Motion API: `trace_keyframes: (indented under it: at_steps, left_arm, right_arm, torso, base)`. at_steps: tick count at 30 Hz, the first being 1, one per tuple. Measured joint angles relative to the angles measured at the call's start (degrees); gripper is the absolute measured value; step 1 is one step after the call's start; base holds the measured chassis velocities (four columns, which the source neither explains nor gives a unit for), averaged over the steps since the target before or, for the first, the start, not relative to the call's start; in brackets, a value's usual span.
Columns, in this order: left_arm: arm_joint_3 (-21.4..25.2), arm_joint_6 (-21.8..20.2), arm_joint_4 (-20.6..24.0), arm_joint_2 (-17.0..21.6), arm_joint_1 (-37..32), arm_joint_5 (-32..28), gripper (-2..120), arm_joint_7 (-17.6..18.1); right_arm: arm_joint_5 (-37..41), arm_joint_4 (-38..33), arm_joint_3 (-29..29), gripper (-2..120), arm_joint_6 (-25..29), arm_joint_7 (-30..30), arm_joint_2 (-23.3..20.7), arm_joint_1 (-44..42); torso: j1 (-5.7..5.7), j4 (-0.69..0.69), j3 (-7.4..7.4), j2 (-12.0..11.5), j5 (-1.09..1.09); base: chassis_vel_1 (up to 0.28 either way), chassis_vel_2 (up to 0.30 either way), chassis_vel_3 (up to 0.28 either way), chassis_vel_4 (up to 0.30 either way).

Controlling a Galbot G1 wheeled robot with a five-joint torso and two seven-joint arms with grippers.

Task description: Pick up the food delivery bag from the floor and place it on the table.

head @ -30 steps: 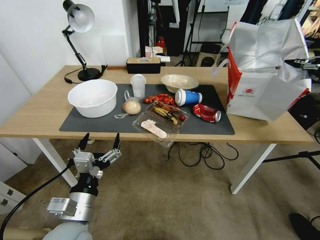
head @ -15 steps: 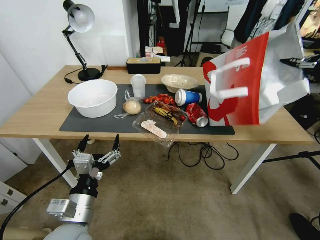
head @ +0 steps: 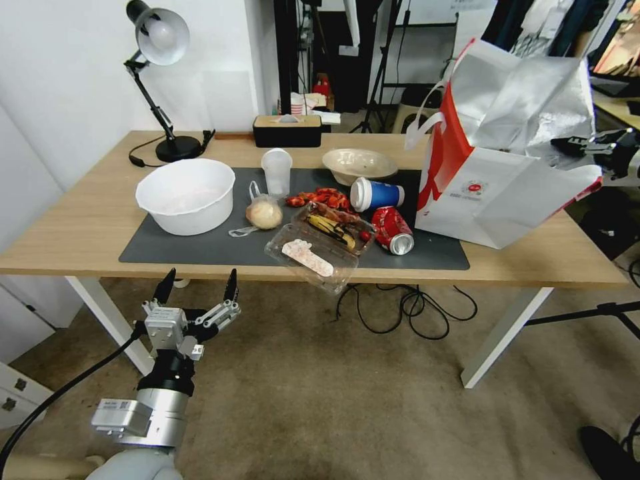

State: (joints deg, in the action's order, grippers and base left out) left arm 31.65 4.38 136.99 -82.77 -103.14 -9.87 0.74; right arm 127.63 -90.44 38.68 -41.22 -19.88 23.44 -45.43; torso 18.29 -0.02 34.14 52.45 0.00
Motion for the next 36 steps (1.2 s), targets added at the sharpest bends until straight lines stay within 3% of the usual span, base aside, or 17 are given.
trace_keyframes:
  at_steps: [17, 30, 36]
  left_arm:
    - [0.2, 0.1, 0.1, 0.4, -0.3, -0.1, 100, 0.4]
    - [0.1, 0.1, 0.1, 0.2, -0.2, -0.3, 100, 0.5]
    - [0.0, 0.0, 0.0, 0.2, -0.2, -0.3, 100, 0.5]
  right_arm:
    - [-4.4, 4.0, -8.4, 3, 0.0, 3.1, 0.0, 8.1]
    - [-10.8, 4.5, -10.3, 52, 0.0, 8.0, 0.9, 9.7]
    - [-11.1, 4.3, -13.2, 76, 0.0, 4.7, 0.5, 13.5]
  torso:
    - [0.00, 0.01, 0.00, 0.0, 0.00]
    - [0.00, 0.01, 0.00, 0.0, 0.00]
    - [0.00, 0.02, 0.00, 0.0, 0.00]
  base:
    - [0.000, 0.000, 0.000, 0.000]
    - [0.000, 0.000, 0.000, 0.000]
    - [0.000, 0.000, 0.000, 0.000]
